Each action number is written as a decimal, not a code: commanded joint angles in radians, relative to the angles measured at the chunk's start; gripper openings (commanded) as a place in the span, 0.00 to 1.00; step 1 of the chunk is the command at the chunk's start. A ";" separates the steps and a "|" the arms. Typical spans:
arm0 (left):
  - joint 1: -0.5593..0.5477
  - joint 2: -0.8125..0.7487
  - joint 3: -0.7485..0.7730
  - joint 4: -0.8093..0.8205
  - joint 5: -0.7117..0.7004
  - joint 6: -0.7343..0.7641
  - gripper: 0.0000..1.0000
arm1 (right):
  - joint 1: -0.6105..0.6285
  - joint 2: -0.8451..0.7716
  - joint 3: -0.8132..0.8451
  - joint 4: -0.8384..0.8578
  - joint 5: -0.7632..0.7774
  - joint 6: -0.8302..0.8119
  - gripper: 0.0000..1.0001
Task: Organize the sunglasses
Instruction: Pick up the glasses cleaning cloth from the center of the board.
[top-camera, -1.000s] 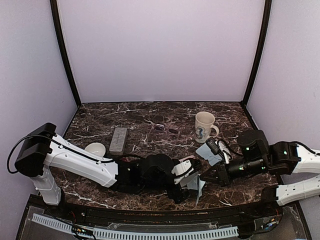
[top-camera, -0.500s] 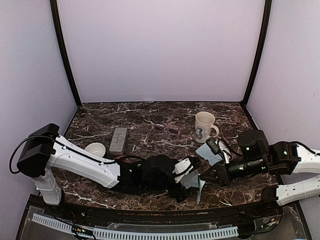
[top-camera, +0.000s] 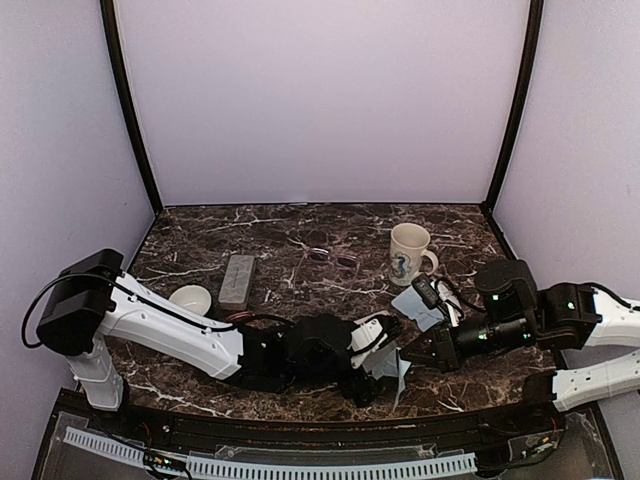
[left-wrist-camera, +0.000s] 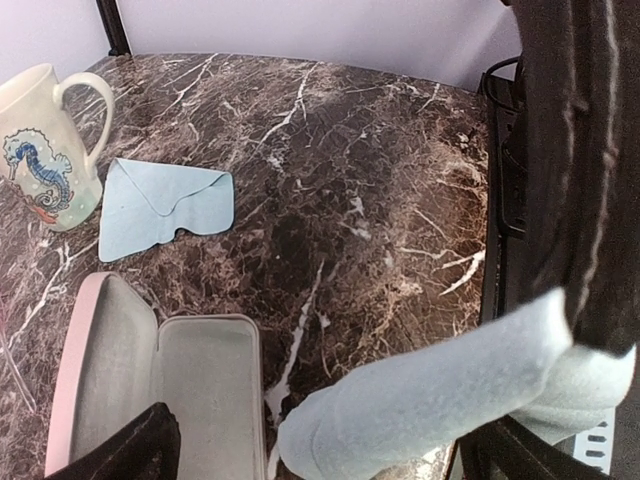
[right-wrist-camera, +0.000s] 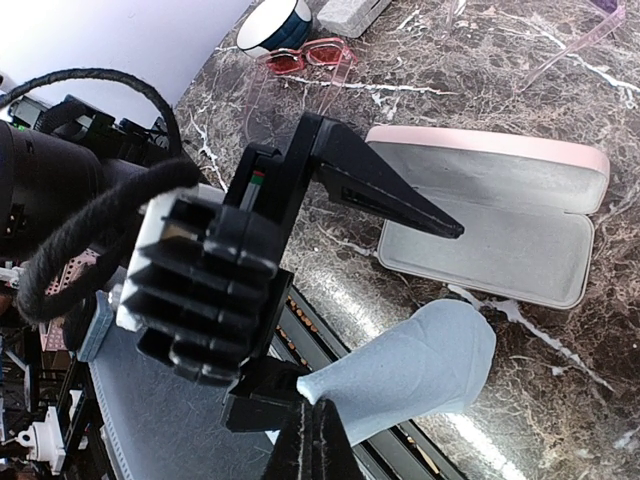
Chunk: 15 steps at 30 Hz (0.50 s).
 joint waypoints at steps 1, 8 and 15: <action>-0.012 0.002 0.020 0.042 0.012 -0.014 0.99 | 0.004 -0.008 0.006 0.031 0.008 0.004 0.00; -0.017 0.017 0.033 0.066 -0.075 -0.072 0.99 | 0.001 -0.009 -0.007 0.045 -0.001 0.010 0.00; -0.015 0.037 0.074 0.023 -0.176 -0.076 0.97 | 0.000 -0.023 -0.007 0.036 0.006 0.014 0.00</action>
